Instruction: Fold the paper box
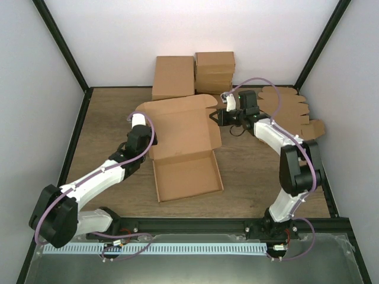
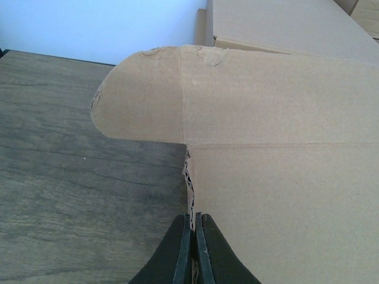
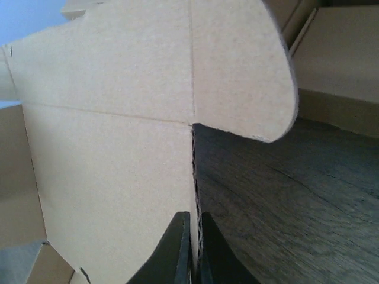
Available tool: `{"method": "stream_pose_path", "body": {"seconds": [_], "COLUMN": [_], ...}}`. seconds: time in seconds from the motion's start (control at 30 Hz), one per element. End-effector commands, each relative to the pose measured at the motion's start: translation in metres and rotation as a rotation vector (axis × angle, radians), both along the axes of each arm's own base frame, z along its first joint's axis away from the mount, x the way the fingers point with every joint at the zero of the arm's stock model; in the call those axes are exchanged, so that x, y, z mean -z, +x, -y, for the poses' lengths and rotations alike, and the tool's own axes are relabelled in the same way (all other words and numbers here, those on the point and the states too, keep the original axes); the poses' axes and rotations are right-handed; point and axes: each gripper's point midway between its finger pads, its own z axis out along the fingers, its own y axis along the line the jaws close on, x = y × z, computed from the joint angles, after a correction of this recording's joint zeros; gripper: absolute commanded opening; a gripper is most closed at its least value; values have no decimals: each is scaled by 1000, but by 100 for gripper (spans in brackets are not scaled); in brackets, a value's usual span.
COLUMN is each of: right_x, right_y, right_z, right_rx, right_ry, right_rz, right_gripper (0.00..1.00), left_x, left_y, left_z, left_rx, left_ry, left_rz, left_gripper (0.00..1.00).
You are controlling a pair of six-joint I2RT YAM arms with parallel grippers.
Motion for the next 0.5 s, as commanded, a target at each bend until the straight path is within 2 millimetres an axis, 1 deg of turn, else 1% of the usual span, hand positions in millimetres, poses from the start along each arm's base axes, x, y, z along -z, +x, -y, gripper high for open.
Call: {"method": "stream_pose_path", "body": {"seconds": [0.0, 0.17, 0.27, 0.4, 0.47], "right_x": [-39, -62, -76, -85, -85], "right_y": [-10, -25, -34, -41, -42], "right_z": [-4, -5, 1, 11, 15], "right_rx": [76, 172, 222, 278, 310], "right_ry": [-58, -99, -76, -44, -38], "right_rz": [153, 283, 355, 429, 451], "right_gripper": [1, 1, 1, 1, 1], "left_x": [-25, -37, -40, -44, -45], "left_y": [5, 5, 4, 3, 3], "left_z": [5, 5, 5, 5, 7], "left_rx": [10, 10, 10, 17, 26], "left_ry": [-20, -38, -50, -68, -85], "left_rz": [38, 57, 74, 103, 122], "left_gripper": [4, 4, 4, 4, 4]}}
